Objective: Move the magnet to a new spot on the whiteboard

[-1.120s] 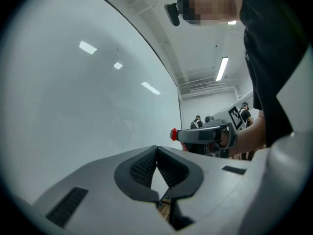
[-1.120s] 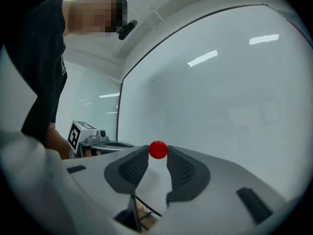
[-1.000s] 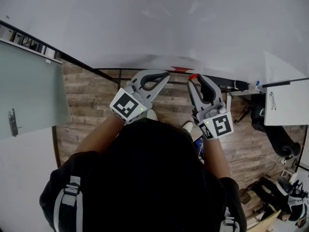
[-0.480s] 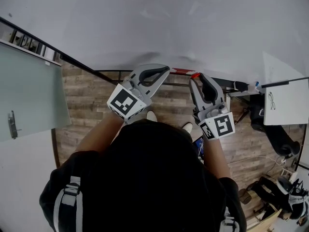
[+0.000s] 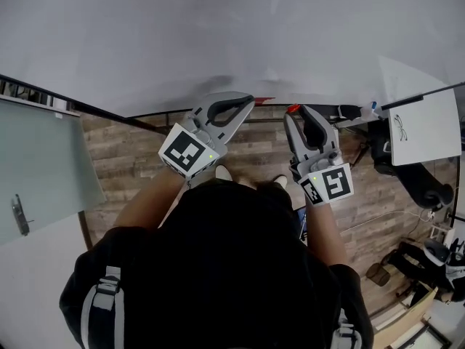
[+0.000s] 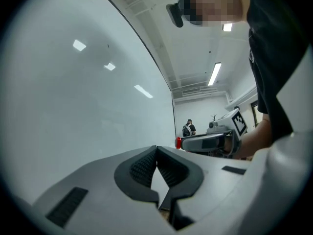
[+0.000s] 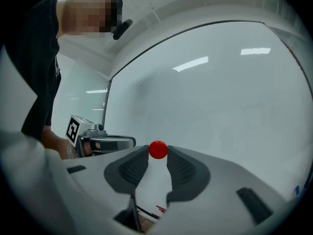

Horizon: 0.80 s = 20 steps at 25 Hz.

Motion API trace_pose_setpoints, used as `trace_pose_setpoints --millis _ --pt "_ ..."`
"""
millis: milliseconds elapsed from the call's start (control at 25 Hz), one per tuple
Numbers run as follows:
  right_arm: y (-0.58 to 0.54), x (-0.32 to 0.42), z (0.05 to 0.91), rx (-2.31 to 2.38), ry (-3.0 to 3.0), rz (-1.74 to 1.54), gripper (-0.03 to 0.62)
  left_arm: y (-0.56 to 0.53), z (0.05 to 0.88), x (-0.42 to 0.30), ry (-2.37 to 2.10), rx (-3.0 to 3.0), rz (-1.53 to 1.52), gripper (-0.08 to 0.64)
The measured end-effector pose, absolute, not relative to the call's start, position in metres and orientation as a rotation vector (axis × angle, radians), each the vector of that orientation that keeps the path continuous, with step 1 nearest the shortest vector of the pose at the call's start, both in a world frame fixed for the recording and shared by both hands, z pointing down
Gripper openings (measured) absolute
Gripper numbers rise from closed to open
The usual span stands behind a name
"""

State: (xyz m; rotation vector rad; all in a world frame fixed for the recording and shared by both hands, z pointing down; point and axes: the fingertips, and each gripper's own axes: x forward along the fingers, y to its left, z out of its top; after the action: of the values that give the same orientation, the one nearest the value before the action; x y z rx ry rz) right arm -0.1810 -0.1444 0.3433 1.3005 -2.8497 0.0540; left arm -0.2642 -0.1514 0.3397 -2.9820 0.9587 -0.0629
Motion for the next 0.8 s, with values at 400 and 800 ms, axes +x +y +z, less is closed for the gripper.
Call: trace_pose_setpoints --millis 400,800 --pt "-0.162 -0.078 0.347 1.468 -2.754 0.058 0.115 -0.165 0.338 -0.17 0.824 -3.023 -0.061 0.005" --pt "-0.192 0.039 0.348 1.561 -2.701 0.072 0.115 -0.186 0.331 -0.054 0.782 -3.039 -0.05 0.005"
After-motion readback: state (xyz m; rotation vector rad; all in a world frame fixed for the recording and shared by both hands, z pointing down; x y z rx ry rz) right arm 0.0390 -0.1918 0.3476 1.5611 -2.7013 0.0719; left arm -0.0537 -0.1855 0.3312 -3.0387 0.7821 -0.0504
